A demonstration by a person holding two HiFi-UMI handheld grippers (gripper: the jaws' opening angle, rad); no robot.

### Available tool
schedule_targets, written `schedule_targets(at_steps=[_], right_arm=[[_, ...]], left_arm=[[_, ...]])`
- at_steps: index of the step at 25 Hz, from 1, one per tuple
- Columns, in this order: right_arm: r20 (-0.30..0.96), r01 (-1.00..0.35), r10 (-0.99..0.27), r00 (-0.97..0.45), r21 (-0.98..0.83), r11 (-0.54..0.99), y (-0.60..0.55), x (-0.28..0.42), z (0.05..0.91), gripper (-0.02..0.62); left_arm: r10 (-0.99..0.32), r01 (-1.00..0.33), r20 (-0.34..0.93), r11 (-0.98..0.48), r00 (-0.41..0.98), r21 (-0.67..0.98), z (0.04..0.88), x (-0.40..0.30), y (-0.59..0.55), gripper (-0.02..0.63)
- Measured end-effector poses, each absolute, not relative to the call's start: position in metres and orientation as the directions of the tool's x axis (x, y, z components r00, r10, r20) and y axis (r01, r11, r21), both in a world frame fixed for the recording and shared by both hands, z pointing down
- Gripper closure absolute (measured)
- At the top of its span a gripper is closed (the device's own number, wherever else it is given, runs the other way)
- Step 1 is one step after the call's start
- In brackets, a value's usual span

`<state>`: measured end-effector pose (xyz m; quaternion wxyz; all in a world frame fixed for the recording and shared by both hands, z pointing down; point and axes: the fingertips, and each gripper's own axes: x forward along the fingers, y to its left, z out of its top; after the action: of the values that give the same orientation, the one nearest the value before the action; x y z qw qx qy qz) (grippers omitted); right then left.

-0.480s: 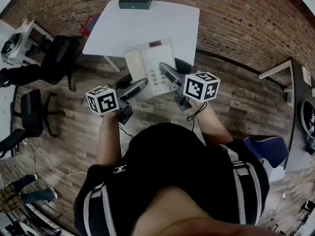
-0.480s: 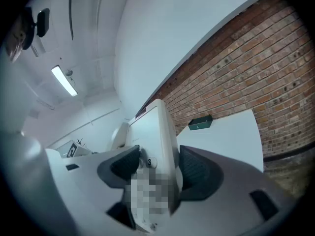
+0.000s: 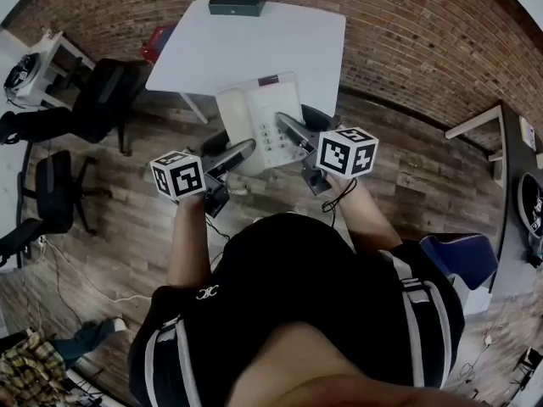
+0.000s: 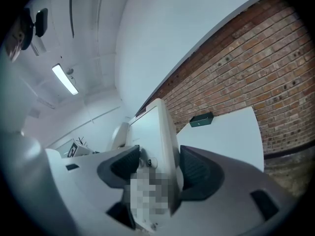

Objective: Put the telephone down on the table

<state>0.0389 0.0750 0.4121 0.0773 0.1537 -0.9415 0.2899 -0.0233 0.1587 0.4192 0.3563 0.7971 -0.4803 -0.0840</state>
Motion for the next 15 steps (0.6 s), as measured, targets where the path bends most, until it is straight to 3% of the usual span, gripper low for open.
schedule_targets(at_steps=[15], right_arm=[[0.212, -0.359, -0.290, -0.933, -0.505, 0.785, 0.113, 0.016, 0.408, 0.364]], left_arm=[[-0.816, -0.709, 0.187, -0.333, 0.547, 0.621, 0.417, -0.047, 0.193, 0.241]])
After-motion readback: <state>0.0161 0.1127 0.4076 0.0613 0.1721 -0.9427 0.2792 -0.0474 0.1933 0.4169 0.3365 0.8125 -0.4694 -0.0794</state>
